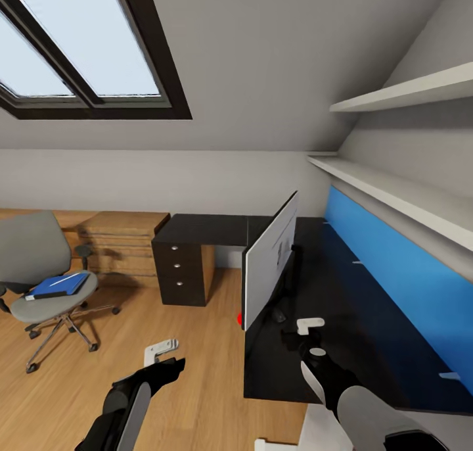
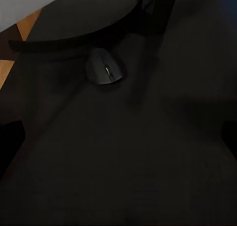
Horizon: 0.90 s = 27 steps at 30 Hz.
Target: In the bedroom, organize the workspace by keeping the computer under the desk, ensuring the monitor is on the desk, placing the keyboard on the desk next to the monitor, placing the mouse on the desk next to the keyboard, moving the folder from the swivel chair onto the desk next to the mouse, stacking the notebook on top of the folder with the pen on top of the notebook, and positioning the swivel chair next to the desk.
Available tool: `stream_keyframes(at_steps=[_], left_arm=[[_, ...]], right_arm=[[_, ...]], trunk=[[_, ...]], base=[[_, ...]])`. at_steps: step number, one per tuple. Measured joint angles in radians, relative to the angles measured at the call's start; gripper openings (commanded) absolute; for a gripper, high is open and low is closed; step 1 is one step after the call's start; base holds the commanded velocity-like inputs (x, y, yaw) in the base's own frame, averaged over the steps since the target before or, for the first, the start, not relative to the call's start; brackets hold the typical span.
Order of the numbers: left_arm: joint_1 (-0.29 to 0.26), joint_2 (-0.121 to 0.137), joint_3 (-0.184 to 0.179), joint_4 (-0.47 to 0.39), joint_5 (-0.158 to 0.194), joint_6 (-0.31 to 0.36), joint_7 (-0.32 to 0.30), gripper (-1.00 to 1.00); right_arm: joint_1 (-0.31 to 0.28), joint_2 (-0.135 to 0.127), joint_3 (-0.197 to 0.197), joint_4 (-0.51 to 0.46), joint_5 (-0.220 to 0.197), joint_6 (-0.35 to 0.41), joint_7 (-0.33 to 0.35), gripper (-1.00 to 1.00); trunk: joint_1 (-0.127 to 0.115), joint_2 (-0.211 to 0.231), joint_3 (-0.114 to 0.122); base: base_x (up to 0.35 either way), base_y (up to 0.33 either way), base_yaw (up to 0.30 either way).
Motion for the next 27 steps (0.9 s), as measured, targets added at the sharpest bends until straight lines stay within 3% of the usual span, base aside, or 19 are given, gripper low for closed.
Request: stream_keyframes(at_steps=[7, 13, 27], left_arm=[[0.0, -0.003, 0.003, -0.057, 0.002, 0.003, -0.001, 1.0], [0.0, -0.004, 0.018, -0.074, 0.005, 0.002, 0.002, 1.0], [0.001, -0.004, 0.024, -0.076, 0.007, 0.002, 0.002, 1.0]], right_arm=[[0.0, 0.0, 0.001, 0.002, 0.002, 0.004, 0.042, 1.0], [0.0, -0.001, 0.001, 0.002, 0.003, 0.023, 0.073, 1.0], [0.001, -0.001, 0.001, 0.002, 0.004, 0.025, 0.077, 1.0]], trunk=[[0.0, 0.0, 0.0], [0.023, -0.041, -0.017], [0.077, -0.138, -0.061]], base=[[0.006, 0.0, 0.0], [0.001, 0.0, 0.0], [0.0, 0.0, 0.0]])
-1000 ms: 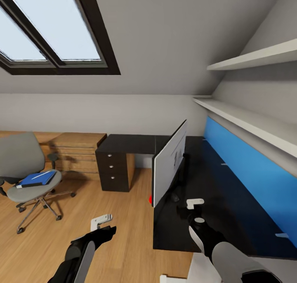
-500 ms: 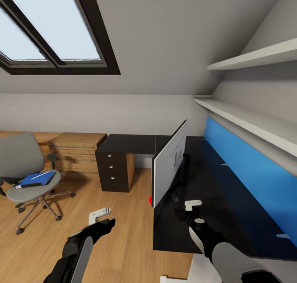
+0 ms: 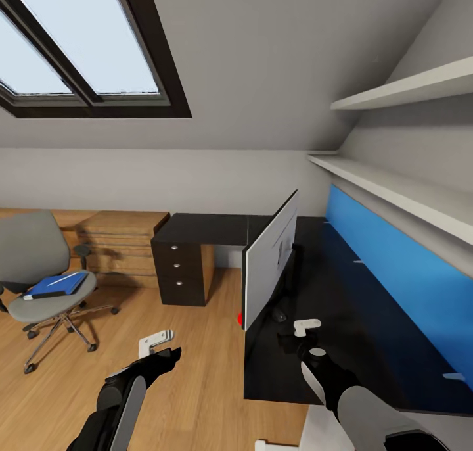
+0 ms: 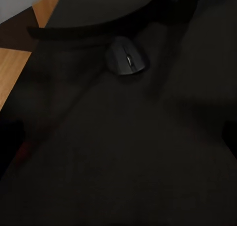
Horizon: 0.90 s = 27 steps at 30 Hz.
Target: In the bedroom, organize the workspace by keeping the computer under the desk, ensuring the monitor is on the desk, placing the keyboard on the desk next to the monitor, placing the mouse on the desk next to the keyboard, moving the folder from the swivel chair onto the desk next to the mouse, stacking the notebook on top of the folder with the pen on top of the notebook, and positioning the swivel chair next to the desk.
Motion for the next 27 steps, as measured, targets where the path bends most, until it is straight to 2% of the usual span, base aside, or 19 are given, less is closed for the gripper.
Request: stream_keyframes(at_steps=[27], left_arm=[[0.0, 0.001, 0.003, 0.003, 0.0, 0.0, 0.002, 1.0]], right_arm=[[0.0, 0.003, 0.002, -0.009, 0.0, -0.004, 0.0, 1.0]], trunk=[[0.104, -0.19, -0.085]], base=[[0.0, 0.0, 0.0]])
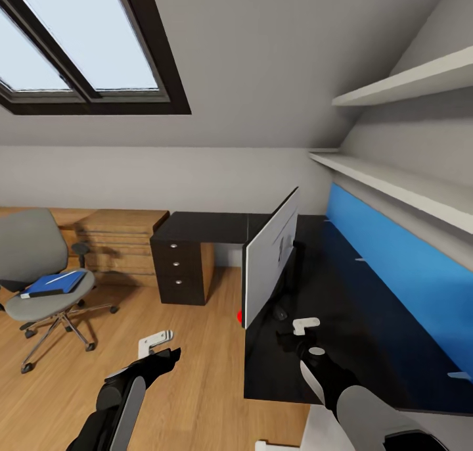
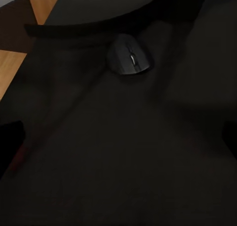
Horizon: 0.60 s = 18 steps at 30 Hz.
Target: In the bedroom, organize the workspace by keeping the computer under the desk, ensuring the monitor is on the desk, placing the keyboard on the desk next to the monitor, placing the mouse on the desk next to the keyboard, moving the folder from the swivel chair onto the desk next to the mouse, stacking the notebook on top of the folder with the pen on top of the notebook, and positioning the swivel chair next to the desk.
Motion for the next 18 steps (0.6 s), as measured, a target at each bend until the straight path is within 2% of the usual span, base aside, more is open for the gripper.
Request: stream_keyframes(at_steps=[18], left_arm=[[0.0, 0.0, 0.0, 0.0, 0.0, 0.0, 0.0, 1.0]], right_arm=[[0.0, 0.0, -0.001, 0.001, -0.001, 0.0, 0.0, 1.0]], trunk=[[0.069, -0.126, -0.057]], base=[[0.0, 0.0, 0.0]])
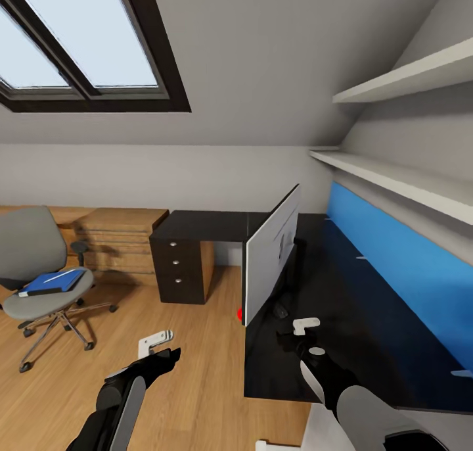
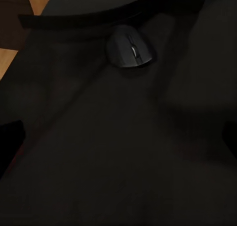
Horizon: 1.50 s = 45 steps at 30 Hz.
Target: In the bedroom, organize the workspace by keeping the computer under the desk, ensuring the monitor is on the desk, placing the keyboard on the desk next to the monitor, placing the mouse on the desk next to the keyboard, moving the folder from the swivel chair onto the desk next to the mouse, stacking the notebook on top of the folder with the pen on top of the notebook, and positioning the swivel chair next to the desk.
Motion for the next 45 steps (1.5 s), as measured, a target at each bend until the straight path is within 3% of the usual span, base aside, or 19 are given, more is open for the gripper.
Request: stream_keyframes(at_steps=[45], left_arm=[[0.0, 0.0, 0.0, 0.001, 0.0, 0.0, 0.0, 1.0]], right_arm=[[0.0, -0.001, 0.001, 0.004, 0.0, 0.0, 0.0, 1.0]], trunk=[[0.173, -0.315, -0.141]], base=[[0.0, 0.0, 0.0]])
